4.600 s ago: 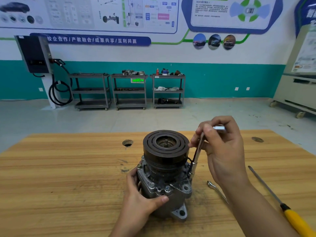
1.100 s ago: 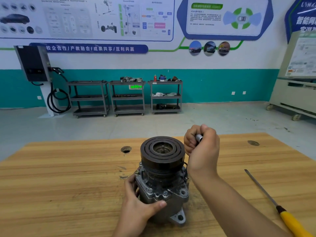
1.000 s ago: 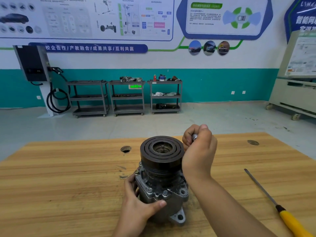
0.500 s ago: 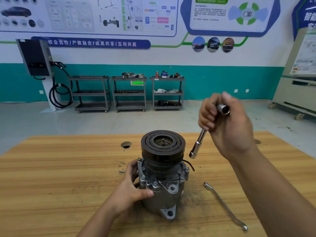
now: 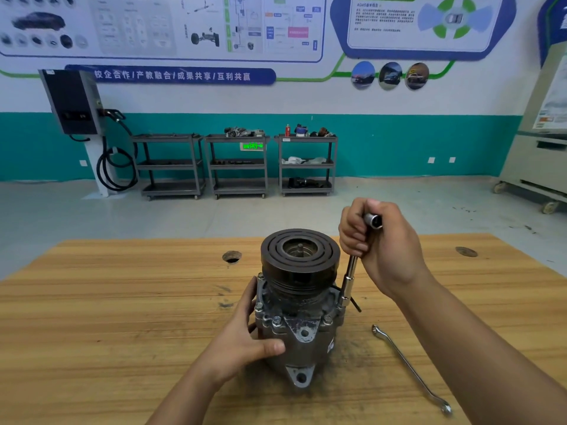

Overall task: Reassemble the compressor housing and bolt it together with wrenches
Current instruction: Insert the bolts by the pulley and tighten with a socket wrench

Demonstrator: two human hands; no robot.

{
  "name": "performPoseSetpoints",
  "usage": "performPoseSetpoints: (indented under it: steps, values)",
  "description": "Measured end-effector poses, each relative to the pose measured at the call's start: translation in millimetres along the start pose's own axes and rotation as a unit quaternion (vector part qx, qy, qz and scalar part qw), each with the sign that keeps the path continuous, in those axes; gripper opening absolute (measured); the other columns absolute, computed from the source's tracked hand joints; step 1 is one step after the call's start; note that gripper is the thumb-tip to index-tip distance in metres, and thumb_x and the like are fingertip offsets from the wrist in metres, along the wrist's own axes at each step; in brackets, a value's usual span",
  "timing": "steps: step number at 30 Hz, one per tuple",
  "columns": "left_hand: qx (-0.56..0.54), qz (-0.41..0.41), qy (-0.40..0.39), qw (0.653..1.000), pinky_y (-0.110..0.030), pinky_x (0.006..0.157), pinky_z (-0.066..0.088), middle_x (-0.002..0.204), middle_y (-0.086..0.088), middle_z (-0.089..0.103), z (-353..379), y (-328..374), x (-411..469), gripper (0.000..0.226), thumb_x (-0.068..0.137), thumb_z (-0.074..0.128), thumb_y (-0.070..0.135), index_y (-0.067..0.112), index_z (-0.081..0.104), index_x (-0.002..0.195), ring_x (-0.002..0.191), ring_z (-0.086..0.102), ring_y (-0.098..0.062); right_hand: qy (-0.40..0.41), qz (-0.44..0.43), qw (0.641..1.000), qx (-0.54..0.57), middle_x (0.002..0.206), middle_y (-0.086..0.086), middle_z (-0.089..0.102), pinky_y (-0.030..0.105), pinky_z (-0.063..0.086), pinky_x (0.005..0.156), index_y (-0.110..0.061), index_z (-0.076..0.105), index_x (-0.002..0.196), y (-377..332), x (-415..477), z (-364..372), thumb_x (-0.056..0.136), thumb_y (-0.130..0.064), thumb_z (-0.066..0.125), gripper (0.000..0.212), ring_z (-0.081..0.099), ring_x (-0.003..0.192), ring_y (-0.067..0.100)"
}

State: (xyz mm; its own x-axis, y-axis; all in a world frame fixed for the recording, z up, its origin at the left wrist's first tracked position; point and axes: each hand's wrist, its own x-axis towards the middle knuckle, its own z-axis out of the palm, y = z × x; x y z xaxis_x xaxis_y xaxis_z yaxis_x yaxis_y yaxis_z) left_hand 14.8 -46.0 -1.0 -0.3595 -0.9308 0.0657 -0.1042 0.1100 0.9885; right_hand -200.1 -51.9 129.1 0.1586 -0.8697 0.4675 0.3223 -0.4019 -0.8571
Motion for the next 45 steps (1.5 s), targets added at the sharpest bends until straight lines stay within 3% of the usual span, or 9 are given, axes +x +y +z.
performPoseSetpoints:
  steps: [3,6,12,18,21,26,33,39,45]
  values:
    - [-0.007,-0.009,0.017,1.000,-0.001,0.075,0.042,0.134,0.019,0.033,9,-5,3,0.139,0.046,0.089,0.034,0.043,-0.008,0.146,0.109,0.047,0.005,-0.011,0.003,1.000,-0.009,0.051,-0.004,0.033,0.020,0.025,0.042,-0.022,0.044,0.049,2,1,0,0.083,-0.028,0.031,0.038,0.026,0.044,0.009]
    - [-0.030,0.001,0.043,0.999,-0.002,0.071,0.044,0.127,0.022,0.040,12,-12,7,0.131,0.048,0.088,0.026,0.046,0.001,0.144,0.102,0.050,0.009,-0.042,0.001,0.996,-0.074,0.054,-0.007,0.035,0.020,0.029,0.047,-0.026,0.046,0.053,5,1,2,0.089,-0.037,0.024,0.043,0.029,0.048,0.009]
    - [-0.035,0.020,0.051,0.998,-0.006,0.075,0.046,0.129,0.022,0.046,12,-16,7,0.126,0.039,0.093,0.046,0.051,0.014,0.138,0.109,0.053,0.004,-0.065,-0.023,0.973,-0.219,0.064,-0.011,0.045,0.024,0.038,0.065,-0.026,0.053,0.075,12,-9,2,0.092,-0.044,0.036,0.030,0.042,0.063,0.008]
    - [-0.014,0.015,0.070,0.997,-0.004,0.073,0.045,0.123,0.030,0.045,13,-19,8,0.110,0.045,0.092,0.043,0.071,0.016,0.119,0.103,0.053,0.012,0.058,-0.037,0.940,-0.333,0.053,-0.004,0.053,0.034,0.051,0.062,-0.015,0.051,0.061,1,-8,5,0.093,-0.034,0.051,0.038,0.059,0.052,0.012]
    - [-0.005,0.016,0.077,0.997,-0.003,0.073,0.044,0.122,0.032,0.045,13,-21,9,0.105,0.045,0.090,0.045,0.077,0.017,0.113,0.101,0.053,0.017,0.093,0.050,0.981,-0.165,0.051,0.000,0.051,0.033,0.049,0.051,-0.014,0.047,0.050,-3,1,11,0.096,-0.018,0.043,0.046,0.053,0.046,0.016]
    - [-0.001,0.010,0.078,0.997,-0.005,0.072,0.045,0.116,0.037,0.046,13,-23,8,0.105,0.044,0.089,0.048,0.081,0.015,0.110,0.099,0.052,0.016,0.016,0.133,0.988,-0.073,0.046,0.000,0.047,0.018,0.026,0.036,-0.013,0.055,0.102,-6,12,18,0.098,-0.016,0.029,0.027,0.030,0.034,0.007]
    - [0.007,0.009,0.084,0.996,-0.005,0.071,0.043,0.114,0.042,0.042,12,-24,9,0.106,0.045,0.089,0.047,0.084,0.012,0.108,0.100,0.050,0.015,0.288,0.004,0.957,-0.029,0.045,-0.011,0.041,0.018,0.031,0.043,-0.022,0.043,0.082,8,3,26,0.102,-0.021,0.031,0.023,0.034,0.043,0.005]
    - [0.005,0.020,0.083,0.996,-0.007,0.075,0.045,0.121,0.037,0.044,13,-23,7,0.104,0.046,0.089,0.049,0.083,0.014,0.109,0.107,0.049,0.011,0.216,-0.115,0.970,0.003,0.072,-0.005,0.060,0.029,0.049,0.070,-0.024,0.056,0.095,18,-27,18,0.102,-0.027,0.029,0.028,0.058,0.068,0.008]
    - [-0.004,0.021,0.076,0.997,-0.003,0.071,0.044,0.116,0.039,0.045,13,-26,8,0.103,0.055,0.090,0.035,0.082,0.016,0.108,0.098,0.051,0.023,0.162,-0.137,0.977,0.038,0.085,-0.001,0.061,0.026,0.049,0.073,-0.022,0.069,0.087,24,-33,21,0.089,-0.045,0.040,0.036,0.057,0.079,0.011]
